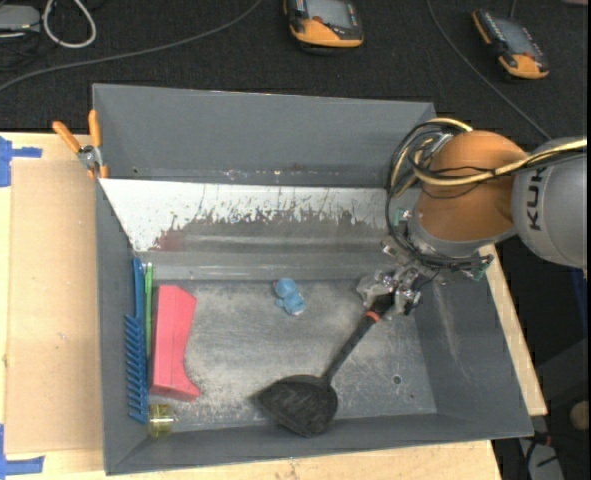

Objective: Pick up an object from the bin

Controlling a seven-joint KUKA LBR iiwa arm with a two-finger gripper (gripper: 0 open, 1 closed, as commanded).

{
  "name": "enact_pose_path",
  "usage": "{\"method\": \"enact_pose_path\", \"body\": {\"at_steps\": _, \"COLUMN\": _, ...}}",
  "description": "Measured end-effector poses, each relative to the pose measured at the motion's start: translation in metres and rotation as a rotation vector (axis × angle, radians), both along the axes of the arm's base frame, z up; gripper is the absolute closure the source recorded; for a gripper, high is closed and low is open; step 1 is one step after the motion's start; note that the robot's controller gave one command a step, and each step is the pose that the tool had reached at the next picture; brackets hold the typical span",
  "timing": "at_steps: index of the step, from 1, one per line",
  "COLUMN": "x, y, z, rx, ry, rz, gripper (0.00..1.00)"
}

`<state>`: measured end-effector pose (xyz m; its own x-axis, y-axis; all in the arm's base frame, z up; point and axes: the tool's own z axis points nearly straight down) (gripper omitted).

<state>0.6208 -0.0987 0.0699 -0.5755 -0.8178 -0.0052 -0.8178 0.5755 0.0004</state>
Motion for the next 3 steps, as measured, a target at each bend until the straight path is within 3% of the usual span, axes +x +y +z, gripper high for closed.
{"method": "enact_pose_path", "body": {"at_steps": 1, "x": -0.003, "y": 0.002, "z": 0.024, "rx": 0.003, "ry": 0.011, "rz": -0.017, "gripper": 1.00}}
{"method": "enact_pose_path", "body": {"at_steps": 3, "x": 0.002, "y": 0.002, "z": 0.092, "rx": 0.001, "ry": -0.005, "rz": -0.028, "gripper": 1.00}}
